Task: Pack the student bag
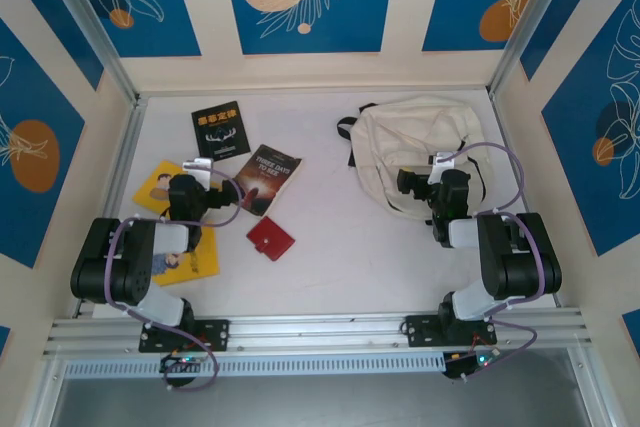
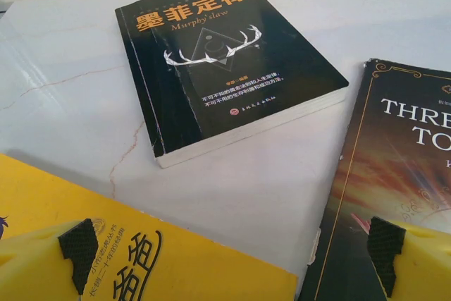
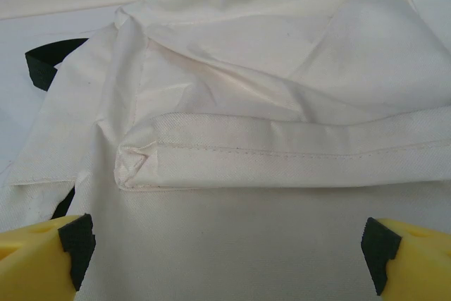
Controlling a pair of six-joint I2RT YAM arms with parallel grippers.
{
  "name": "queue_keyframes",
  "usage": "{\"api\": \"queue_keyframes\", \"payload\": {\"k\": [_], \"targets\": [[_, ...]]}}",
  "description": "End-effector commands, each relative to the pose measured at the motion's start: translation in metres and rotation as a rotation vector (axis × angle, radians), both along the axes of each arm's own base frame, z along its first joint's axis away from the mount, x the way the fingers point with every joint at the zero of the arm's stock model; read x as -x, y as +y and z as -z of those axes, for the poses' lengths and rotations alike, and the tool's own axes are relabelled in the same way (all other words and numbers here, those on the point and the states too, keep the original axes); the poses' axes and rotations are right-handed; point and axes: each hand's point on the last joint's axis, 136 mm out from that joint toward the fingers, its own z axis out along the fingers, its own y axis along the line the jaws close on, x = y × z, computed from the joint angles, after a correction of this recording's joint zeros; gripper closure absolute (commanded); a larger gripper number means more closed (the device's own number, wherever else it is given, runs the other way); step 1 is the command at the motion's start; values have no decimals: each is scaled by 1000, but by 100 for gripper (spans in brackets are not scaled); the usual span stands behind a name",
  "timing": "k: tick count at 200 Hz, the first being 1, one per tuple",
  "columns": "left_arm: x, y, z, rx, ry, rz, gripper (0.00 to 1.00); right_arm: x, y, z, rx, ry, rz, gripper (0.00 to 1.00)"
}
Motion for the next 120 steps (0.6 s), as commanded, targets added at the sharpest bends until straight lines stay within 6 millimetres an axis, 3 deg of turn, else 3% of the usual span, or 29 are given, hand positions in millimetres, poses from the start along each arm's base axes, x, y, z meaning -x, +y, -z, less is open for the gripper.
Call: {"api": "queue_keyframes", "payload": {"k": [1,120], "targets": [[-5,-2,-6,-2,-19,18,0,-6,1,-8,16,-28,-21,1],[-6,-2,-6,0,-16,19,0,-7,2,-7,11,-21,-27,1]]}}
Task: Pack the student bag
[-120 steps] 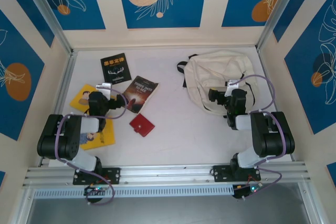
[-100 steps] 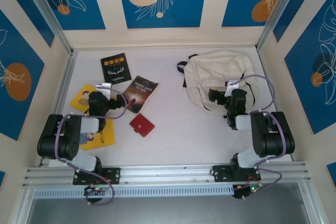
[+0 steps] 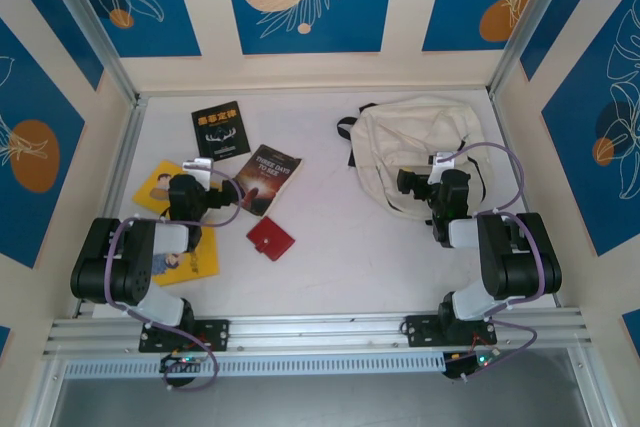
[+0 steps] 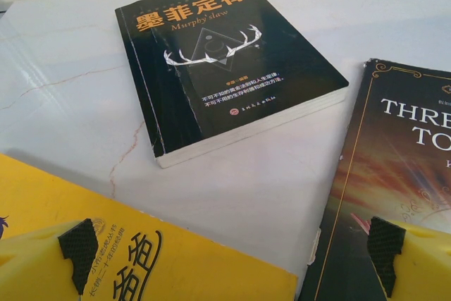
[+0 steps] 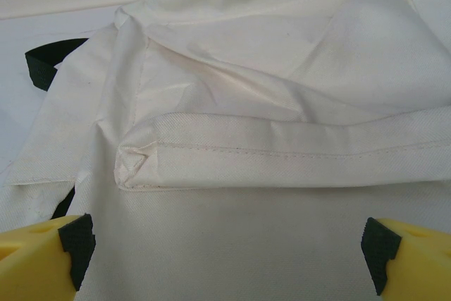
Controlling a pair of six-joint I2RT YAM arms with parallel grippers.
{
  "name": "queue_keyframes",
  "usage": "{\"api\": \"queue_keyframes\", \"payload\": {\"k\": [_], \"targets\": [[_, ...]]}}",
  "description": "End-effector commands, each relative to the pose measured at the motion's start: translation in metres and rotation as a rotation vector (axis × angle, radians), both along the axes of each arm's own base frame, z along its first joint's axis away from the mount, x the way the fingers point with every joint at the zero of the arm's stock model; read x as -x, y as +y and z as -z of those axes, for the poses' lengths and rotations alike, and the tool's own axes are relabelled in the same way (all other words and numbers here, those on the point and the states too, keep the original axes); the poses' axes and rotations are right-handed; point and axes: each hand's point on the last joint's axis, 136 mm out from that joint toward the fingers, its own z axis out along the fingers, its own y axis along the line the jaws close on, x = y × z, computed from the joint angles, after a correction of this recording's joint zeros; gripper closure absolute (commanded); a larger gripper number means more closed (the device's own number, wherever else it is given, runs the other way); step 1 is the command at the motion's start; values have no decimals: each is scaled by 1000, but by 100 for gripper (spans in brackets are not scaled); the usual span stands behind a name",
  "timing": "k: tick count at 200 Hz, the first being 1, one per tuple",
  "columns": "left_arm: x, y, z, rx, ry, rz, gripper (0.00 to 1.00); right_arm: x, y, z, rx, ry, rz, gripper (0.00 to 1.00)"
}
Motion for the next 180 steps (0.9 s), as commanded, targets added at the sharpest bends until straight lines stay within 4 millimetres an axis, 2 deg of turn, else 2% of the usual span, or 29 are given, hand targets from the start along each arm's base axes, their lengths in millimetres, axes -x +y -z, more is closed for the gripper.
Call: {"api": "queue_keyframes", "payload": {"k": [1,48,85,116,136,154,170,180], "targets": [[-5,-2,-5,0,-15,18,0,-7,2,-7,10,-21,-26,1],[-4,-2,-7,0,-23,19,0,-4,8,-10,9,-26,-70,1],[-10,7,-26,-13,42,-36,0,1,9,-32,22,-39,-63,1],[-7,8,-55,9,19,-50,0,6,0,-64,-6,2,33,1],[-2,9,-81,62,4,-74,0,14,-7,-81,-101,126,123,1],[6,6,-104,149,13,-92,0,19,-5,-94,-179,234,160,1],[14,1,-123,261,28,-109,0,22,-4,-96,-253,332,209,1],[19,-4,-131,323,50,-109,0,21,3,-93,-289,390,186,1]]}}
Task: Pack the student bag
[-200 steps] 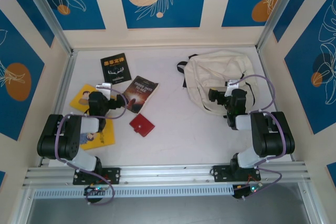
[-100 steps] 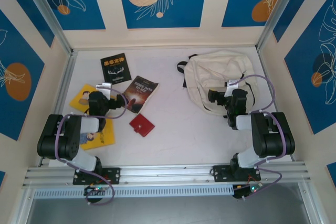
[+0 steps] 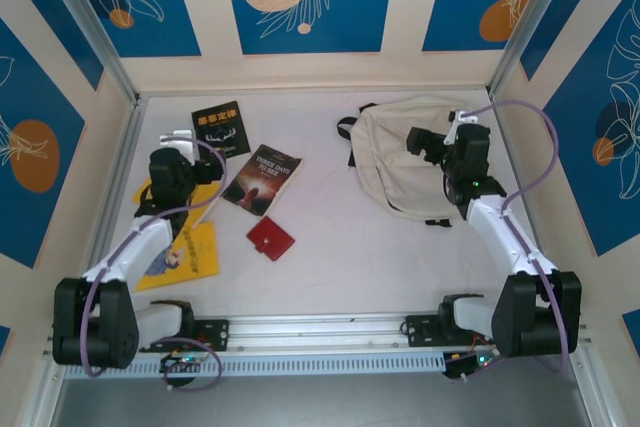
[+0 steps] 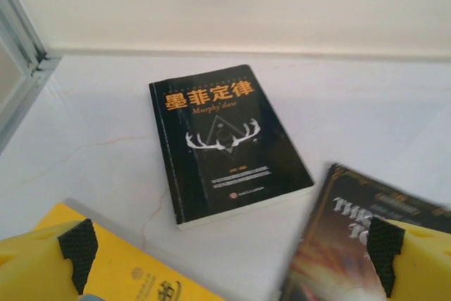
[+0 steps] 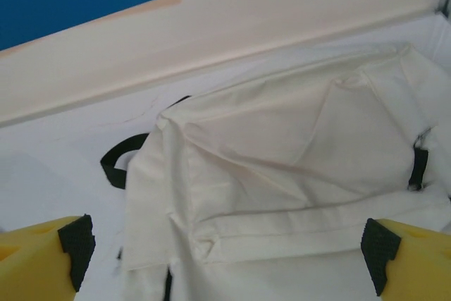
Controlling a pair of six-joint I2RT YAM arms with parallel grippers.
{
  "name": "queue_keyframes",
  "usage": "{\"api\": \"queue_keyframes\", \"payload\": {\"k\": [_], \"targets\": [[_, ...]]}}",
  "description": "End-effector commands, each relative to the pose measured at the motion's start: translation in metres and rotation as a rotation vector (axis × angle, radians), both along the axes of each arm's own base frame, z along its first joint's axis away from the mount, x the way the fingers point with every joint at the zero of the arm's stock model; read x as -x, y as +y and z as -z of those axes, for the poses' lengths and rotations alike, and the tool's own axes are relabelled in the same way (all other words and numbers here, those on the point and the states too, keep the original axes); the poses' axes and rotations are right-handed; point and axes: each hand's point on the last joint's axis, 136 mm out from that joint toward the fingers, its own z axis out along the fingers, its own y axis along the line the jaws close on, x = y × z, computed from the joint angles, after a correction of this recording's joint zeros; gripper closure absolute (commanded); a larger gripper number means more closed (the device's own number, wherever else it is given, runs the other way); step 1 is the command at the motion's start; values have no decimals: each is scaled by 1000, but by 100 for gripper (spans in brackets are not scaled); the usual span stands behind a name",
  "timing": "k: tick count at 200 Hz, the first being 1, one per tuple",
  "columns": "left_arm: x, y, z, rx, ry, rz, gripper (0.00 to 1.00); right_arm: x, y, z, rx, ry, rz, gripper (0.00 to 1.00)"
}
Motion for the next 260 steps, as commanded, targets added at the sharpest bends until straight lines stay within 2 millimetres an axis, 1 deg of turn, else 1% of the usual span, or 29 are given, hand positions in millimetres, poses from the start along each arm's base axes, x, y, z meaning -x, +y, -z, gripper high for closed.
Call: {"api": "queue_keyframes", "payload": {"k": [1,18,35,43,51,64,78,95,116,148,185,205,220,233,260], "targets": [[16,-8,-13,185,88,-19,0,27,5,45,-142,328,52,1],[23,-16,-20,262,129,-5,0,23,17,54,-231,405,14,0],[29,-22,-22,319,175,1,0,19,30,68,-324,480,-12,7],[32,-25,-22,335,190,11,0,16,37,73,-353,497,-38,12],[34,-28,-22,350,202,24,0,14,42,81,-374,526,-43,15],[36,-32,-20,375,218,36,0,12,49,92,-388,566,-47,17],[37,-37,-16,399,238,54,0,9,58,107,-407,630,-47,18],[38,-41,-11,420,267,63,0,8,71,124,-410,692,-55,21],[38,-43,-3,437,300,59,1,6,93,138,-401,738,-87,21],[40,-49,8,451,353,77,5,5,127,156,-371,799,-115,22],[41,-51,16,452,382,77,6,9,176,170,-327,861,-188,23],[43,-51,18,448,393,75,6,11,205,176,-356,884,-239,24],[44,-52,20,446,401,77,6,11,231,175,-391,896,-298,24],[44,-52,20,447,404,80,6,9,253,169,-423,888,-355,24],[43,-54,22,450,418,78,6,7,316,147,-531,877,-532,26]]}}
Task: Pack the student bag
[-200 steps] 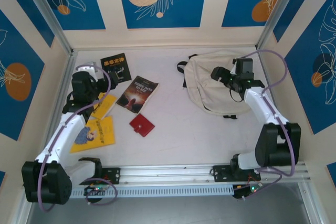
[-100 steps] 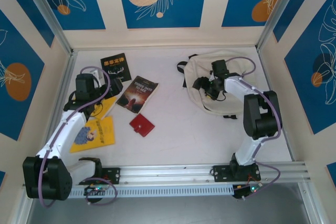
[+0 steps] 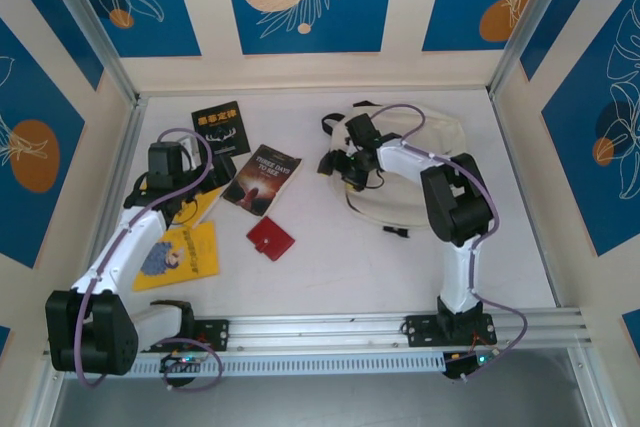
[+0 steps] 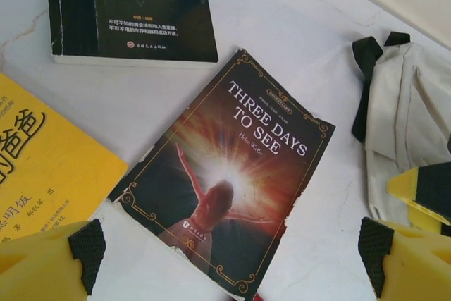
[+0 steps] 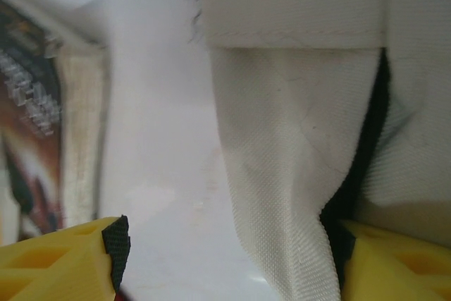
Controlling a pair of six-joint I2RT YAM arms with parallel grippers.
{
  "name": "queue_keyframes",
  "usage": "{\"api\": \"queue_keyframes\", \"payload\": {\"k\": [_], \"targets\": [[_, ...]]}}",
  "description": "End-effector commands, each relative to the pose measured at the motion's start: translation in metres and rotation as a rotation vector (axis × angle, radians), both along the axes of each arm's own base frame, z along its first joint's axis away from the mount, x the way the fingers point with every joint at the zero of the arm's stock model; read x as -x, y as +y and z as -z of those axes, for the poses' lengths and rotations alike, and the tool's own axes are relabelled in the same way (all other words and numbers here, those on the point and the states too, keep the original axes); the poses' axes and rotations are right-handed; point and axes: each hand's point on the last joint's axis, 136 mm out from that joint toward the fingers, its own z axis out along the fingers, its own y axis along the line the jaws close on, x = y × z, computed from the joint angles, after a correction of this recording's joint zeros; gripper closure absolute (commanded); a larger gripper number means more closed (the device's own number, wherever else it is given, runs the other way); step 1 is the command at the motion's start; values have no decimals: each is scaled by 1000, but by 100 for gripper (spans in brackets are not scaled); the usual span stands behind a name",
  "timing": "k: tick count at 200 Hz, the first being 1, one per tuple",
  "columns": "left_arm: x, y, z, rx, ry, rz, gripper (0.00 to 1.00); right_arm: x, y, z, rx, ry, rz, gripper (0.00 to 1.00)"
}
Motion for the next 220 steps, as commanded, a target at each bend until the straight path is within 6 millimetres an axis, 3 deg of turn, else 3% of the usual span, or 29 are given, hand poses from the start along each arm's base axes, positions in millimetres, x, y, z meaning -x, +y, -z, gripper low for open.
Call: {"api": "queue_keyframes", "payload": {"k": [1,28,52,80,102,133,148,180,220], "targets": [[-1,-8,-6,19,10,26,6,6,68,-27,-215,31,-117,25],[-2,-18,-8,42,19,66,8,-5,102,-34,-227,19,-161,27],[-3,-29,-9,51,30,102,9,-14,94,-46,-171,-19,-158,29],[-2,-46,-8,51,53,153,11,-10,36,-67,-30,-89,-106,29],[-1,-76,-6,63,76,224,15,5,-34,-71,56,-103,6,28],[3,-145,2,50,118,359,25,31,-128,-55,124,-58,177,28],[5,-184,7,65,136,420,35,40,-168,-43,174,-28,255,30],[14,-260,27,55,171,515,49,46,-212,-23,214,19,341,34],[26,-335,60,52,237,613,62,35,-226,5,162,83,394,41]]}}
